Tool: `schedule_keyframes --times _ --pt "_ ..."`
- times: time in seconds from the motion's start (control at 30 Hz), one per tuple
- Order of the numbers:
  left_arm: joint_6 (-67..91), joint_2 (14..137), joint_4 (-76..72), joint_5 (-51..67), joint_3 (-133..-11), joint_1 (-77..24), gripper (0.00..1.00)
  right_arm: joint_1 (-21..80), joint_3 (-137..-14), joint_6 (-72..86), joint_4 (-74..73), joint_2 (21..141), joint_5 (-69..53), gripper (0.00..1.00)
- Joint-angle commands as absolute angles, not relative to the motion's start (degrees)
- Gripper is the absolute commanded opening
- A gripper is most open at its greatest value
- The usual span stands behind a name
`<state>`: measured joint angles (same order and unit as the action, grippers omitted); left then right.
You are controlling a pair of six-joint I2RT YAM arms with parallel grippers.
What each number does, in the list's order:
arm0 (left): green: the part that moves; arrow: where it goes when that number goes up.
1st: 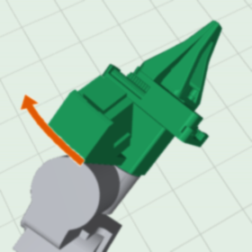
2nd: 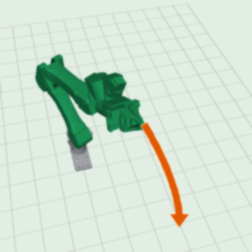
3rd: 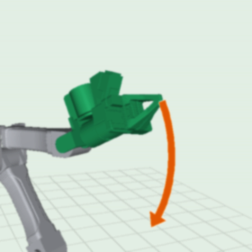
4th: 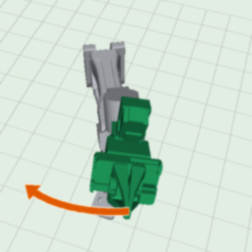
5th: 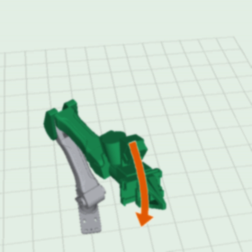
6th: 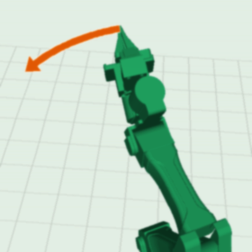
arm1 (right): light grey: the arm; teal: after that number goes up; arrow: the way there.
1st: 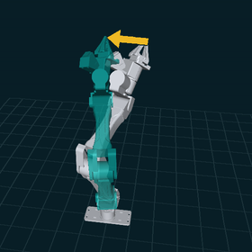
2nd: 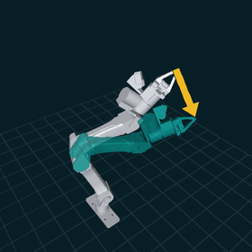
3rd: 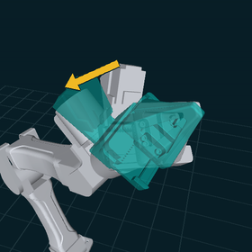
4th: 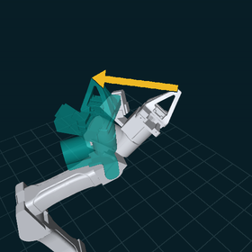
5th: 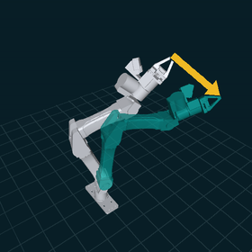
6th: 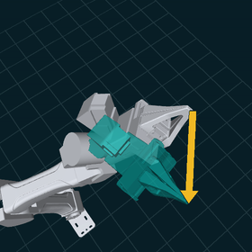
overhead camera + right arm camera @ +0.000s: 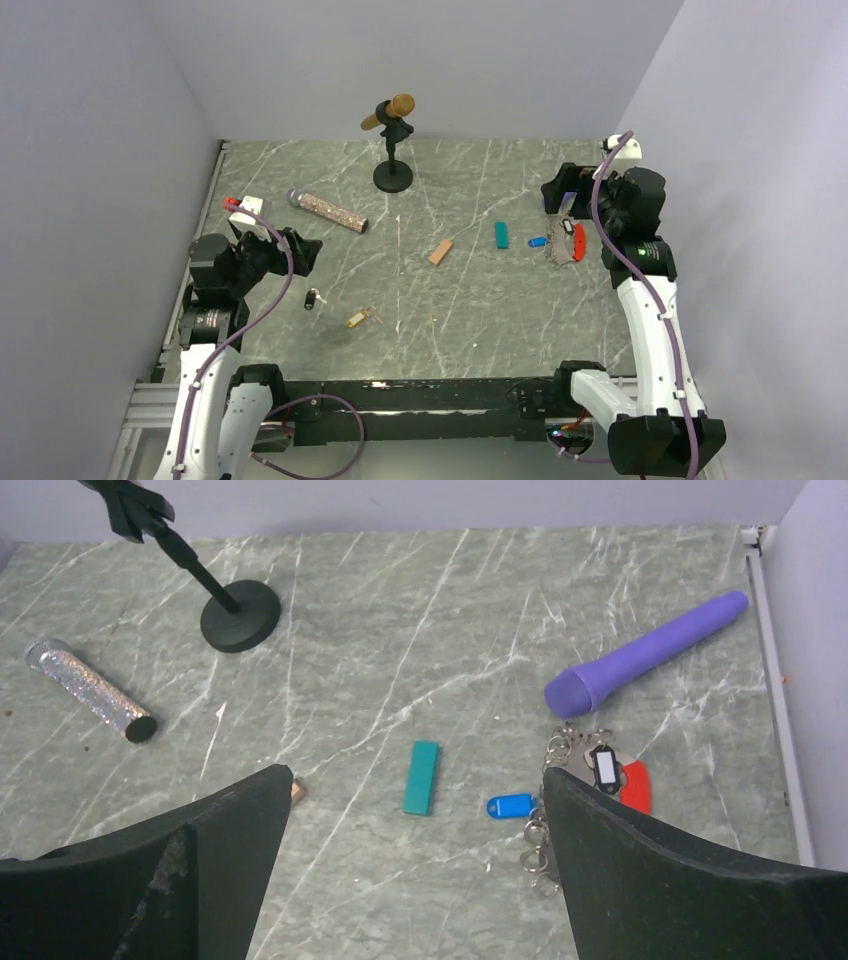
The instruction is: Put the keys on the keyring
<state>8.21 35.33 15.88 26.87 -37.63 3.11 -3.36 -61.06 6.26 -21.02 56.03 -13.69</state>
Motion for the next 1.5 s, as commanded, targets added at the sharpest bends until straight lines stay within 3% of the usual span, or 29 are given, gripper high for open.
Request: schedule_keyframes --times 0.0,0.3,0.53,0.77,1.13,1.47 --pt "8.69 34.90 14.00 27.39 -38.77 2.96 0.99 -4.07 -60.37 7.79 -20.50 55.00 -15.47 1.00" --pt "9.99 37.02 13.12 30.75 -38.69 2.98 0.99 -4.72 -58.84 -2.33 -21.00 57.92 -21.41 1.00" --pt "10.38 38.29 12.75 32.43 -38.58 2.91 0.99 -5.17 -57.65 -14.35 -24.40 60.63 -34.84 1.00" --pt "11.61 39.73 11.53 34.67 -38.18 3.04 0.99 -6.65 -56.50 -16.17 -25.58 62.65 -31.95 1.00" --pt "12.70 41.71 12.15 38.06 -39.02 3.00 0.99 -16.56 -59.21 -18.66 -29.43 75.80 -33.10 0.97" --pt "13.19 44.94 13.29 41.43 -40.51 2.98 0.99 -16.56 -61.52 -25.33 -29.69 85.83 -34.50 0.89"
